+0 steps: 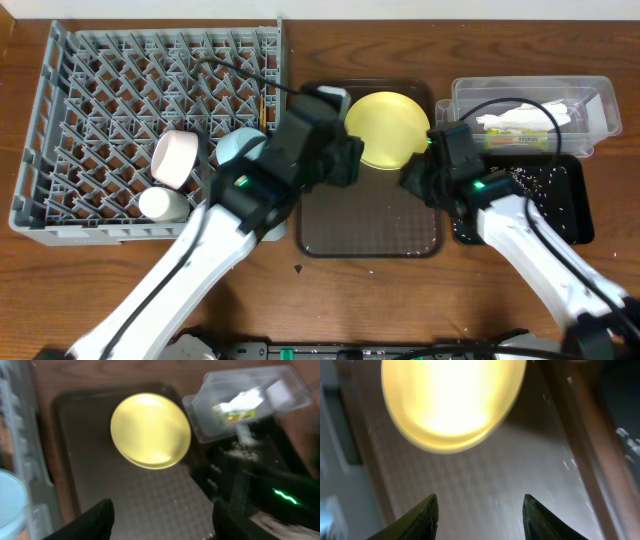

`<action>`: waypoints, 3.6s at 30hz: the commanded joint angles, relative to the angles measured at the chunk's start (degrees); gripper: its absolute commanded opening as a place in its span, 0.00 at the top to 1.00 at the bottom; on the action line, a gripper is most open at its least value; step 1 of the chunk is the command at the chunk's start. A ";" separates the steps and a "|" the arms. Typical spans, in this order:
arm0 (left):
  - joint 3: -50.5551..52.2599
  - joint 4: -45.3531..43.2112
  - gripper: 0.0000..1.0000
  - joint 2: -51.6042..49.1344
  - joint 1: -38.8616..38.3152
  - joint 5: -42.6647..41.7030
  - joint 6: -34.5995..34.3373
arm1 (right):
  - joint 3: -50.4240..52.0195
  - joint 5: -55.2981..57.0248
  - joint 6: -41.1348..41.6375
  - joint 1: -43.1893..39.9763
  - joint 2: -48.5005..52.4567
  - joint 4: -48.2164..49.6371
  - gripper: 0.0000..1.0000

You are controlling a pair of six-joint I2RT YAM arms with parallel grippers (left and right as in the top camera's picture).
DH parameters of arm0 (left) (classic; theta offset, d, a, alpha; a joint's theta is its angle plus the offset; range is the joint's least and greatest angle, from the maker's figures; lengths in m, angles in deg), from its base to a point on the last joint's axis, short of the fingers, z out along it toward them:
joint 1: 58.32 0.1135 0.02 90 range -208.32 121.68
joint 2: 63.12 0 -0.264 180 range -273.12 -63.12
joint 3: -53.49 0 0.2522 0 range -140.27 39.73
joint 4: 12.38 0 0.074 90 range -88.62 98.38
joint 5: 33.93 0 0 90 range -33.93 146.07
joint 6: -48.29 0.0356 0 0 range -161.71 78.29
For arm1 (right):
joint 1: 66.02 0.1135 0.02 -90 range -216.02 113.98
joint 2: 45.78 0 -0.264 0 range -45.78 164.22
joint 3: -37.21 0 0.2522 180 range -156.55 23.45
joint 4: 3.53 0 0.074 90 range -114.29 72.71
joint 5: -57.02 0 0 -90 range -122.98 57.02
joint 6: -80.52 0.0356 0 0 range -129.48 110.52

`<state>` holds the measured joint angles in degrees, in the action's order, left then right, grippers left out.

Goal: Sort waste into correct bins and load items into the dishwasher
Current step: 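Bring both grippers to the yellow plate edges on the brown tray, then tilt the yellow plate up with the right gripper into the left gripper, then carry the yellow plate with the left gripper and stand it in the rack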

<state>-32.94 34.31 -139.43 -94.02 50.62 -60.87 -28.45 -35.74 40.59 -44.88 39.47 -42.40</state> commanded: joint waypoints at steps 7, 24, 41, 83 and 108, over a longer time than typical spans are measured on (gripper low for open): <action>-0.42 8.07 0.36 7.65 0.22 0.07 1.55 | 0.22 4.22 11.32 0.46 16.61 14.32 0.47; -0.42 13.11 0.32 7.30 0.26 6.25 1.57 | 0.20 1.22 -3.69 -2.19 8.28 9.09 0.99; -0.42 10.23 0.14 7.30 2.05 1.70 0.63 | 0.20 -45.27 -37.35 -11.69 -15.91 3.37 0.99; -0.57 -0.15 0.92 -5.01 32.81 47.58 43.87 | 0.22 -38.29 -37.27 -12.09 -15.93 -0.63 0.44; -0.61 -8.85 0.19 -17.70 38.84 37.83 45.07 | 0.22 -34.95 -37.27 -12.09 -15.91 -1.14 0.43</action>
<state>-32.98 25.44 -159.02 -55.36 88.96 -13.51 -27.75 -71.39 3.10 -56.42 24.26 -43.40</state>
